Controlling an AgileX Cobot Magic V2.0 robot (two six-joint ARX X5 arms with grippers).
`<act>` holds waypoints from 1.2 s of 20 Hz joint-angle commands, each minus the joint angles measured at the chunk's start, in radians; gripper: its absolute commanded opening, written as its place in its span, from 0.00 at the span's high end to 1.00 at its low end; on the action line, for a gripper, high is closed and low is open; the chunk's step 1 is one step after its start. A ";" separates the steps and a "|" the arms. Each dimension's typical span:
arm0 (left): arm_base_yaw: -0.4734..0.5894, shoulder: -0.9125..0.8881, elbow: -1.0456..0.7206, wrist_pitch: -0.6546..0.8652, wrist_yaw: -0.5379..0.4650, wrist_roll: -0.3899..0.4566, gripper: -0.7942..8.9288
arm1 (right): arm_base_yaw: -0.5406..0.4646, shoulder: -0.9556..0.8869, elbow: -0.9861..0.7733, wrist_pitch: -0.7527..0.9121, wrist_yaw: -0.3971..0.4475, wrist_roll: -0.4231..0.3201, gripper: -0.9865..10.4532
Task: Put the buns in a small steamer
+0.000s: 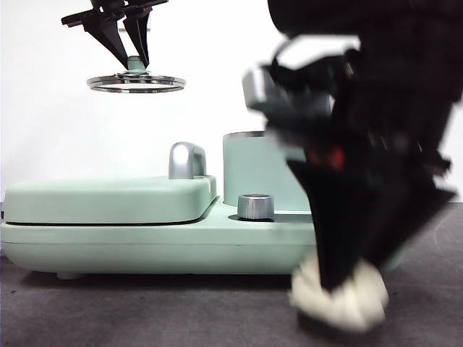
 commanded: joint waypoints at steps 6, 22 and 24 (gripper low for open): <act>-0.003 0.004 0.041 -0.013 -0.002 -0.010 0.87 | -0.085 0.024 0.507 -0.396 -0.002 -0.074 0.82; -0.003 0.004 0.041 -0.014 -0.002 -0.016 0.87 | -0.429 0.517 1.006 -0.526 0.008 -0.286 0.82; -0.003 0.004 0.041 -0.013 -0.002 -0.016 0.87 | -0.430 0.542 1.006 -0.512 0.008 -0.293 0.82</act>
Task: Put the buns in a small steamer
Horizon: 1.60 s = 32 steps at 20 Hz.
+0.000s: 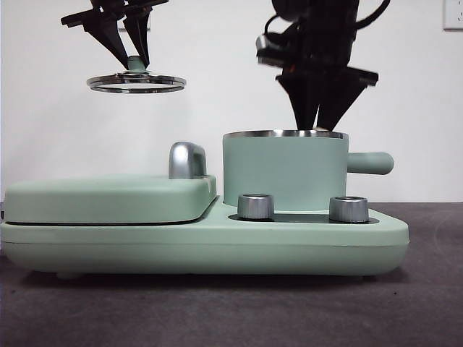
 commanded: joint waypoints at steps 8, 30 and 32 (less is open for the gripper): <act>-0.003 0.004 0.041 -0.011 -0.002 -0.008 0.87 | 0.003 0.064 0.026 0.048 0.002 -0.024 0.75; -0.006 0.004 0.041 -0.018 -0.002 -0.010 0.87 | 0.021 -0.168 0.121 -0.167 0.104 -0.022 0.53; -0.011 0.004 0.041 -0.023 -0.002 -0.010 0.87 | 0.034 -0.247 0.096 -0.167 0.103 -0.022 0.53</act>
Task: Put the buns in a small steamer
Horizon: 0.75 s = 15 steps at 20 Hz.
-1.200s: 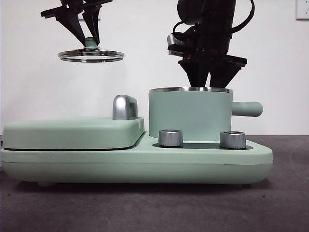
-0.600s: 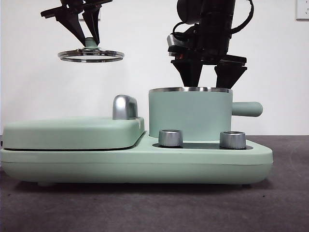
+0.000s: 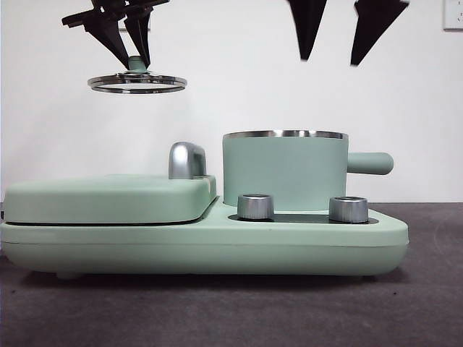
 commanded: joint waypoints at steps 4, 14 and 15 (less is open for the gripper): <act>-0.023 0.004 0.041 -0.023 -0.002 -0.012 0.87 | 0.052 -0.238 -0.068 -0.076 0.002 0.041 0.53; -0.181 0.004 0.041 -0.023 -0.001 -0.014 0.87 | 0.188 -0.889 -0.620 0.116 0.003 0.203 0.45; -0.206 0.004 0.041 -0.023 -0.001 -0.014 0.87 | 0.192 -0.964 -0.698 0.142 0.003 0.217 0.45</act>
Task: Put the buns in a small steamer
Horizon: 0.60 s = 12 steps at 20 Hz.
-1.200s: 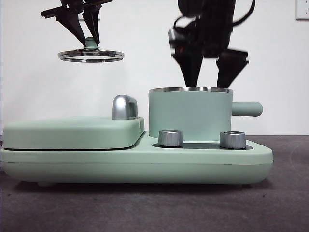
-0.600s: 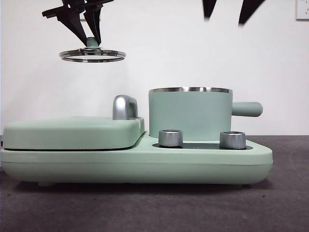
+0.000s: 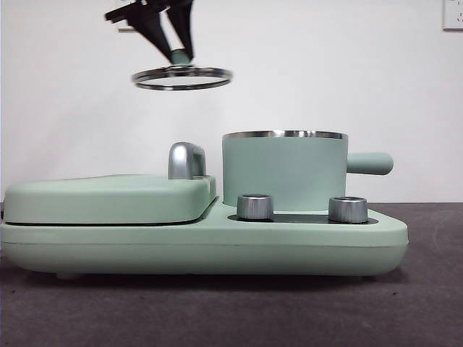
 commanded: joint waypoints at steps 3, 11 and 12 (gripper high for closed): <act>-0.098 0.004 0.041 -0.024 -0.001 -0.003 0.87 | 0.011 -0.253 -0.254 0.060 0.003 0.060 0.45; -0.259 0.004 0.038 -0.038 -0.001 -0.005 0.91 | 0.011 -0.598 -0.426 0.088 0.002 0.097 0.46; -0.275 0.004 0.036 -0.040 -0.001 -0.005 0.91 | 0.011 -0.620 -0.426 0.089 0.002 0.096 0.46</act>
